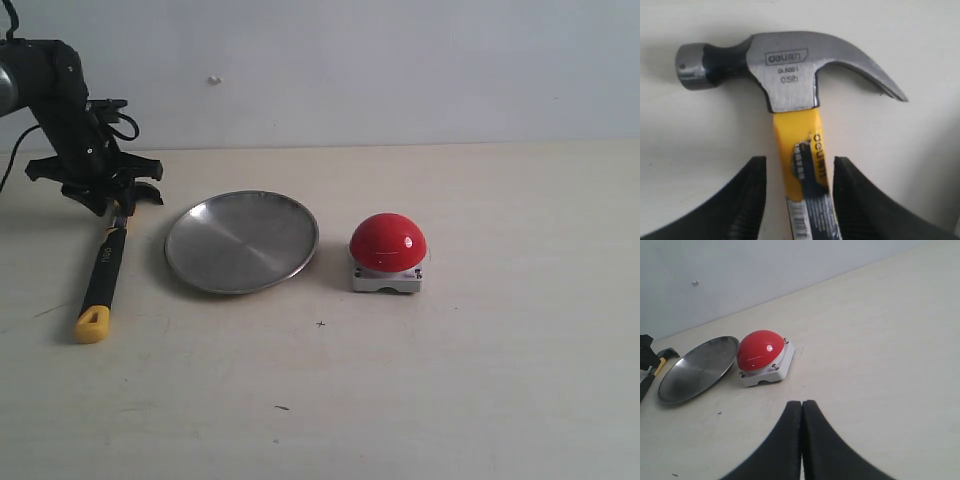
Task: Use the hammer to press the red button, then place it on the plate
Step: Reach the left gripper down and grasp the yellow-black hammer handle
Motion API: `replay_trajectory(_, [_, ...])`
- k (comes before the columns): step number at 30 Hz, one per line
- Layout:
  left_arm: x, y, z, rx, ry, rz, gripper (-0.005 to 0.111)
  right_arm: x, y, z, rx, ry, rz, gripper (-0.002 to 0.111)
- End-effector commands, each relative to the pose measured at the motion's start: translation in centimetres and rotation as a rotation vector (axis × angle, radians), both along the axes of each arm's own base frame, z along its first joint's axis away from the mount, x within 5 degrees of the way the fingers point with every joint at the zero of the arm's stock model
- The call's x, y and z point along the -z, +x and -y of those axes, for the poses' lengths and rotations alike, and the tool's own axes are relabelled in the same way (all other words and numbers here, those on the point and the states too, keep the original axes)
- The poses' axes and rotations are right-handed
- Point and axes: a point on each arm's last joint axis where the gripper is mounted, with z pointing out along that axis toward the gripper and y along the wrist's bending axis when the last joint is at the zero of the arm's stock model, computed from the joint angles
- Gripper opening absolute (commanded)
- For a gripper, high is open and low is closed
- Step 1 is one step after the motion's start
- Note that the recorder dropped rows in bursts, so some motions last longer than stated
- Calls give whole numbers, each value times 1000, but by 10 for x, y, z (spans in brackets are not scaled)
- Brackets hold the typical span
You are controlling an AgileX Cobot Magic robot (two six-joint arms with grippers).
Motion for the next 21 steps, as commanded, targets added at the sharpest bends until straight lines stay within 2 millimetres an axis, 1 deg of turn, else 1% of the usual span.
replay_trajectory(1, [5,2,3,3,-6,1,43,1,0,0,-4,-3,7,0])
replay_trajectory(8, [18,1,2,5,4,-25,43,1,0,0,-4,-3,7,0])
replay_trajectory(14, [19,1,2,4,4,-34,42,1,0,0,-4,-3,7,0])
replay_trajectory(16, [19,1,2,4,4,-34,36,1,0,0,-4,-3,7,0])
replay_trajectory(17, [19,1,2,4,4,-34,31,1,0,0,-4,-3,7,0])
replay_trajectory(19, [19,1,2,4,4,-34,16,1,0,0,-4,-3,7,0])
replay_trajectory(20, [19,1,2,4,4,-34,6,1,0,0,-4,-3,7,0])
replay_trajectory(21, [19,1,2,10,6,-33,0,1,0,0,-4,-3,7,0])
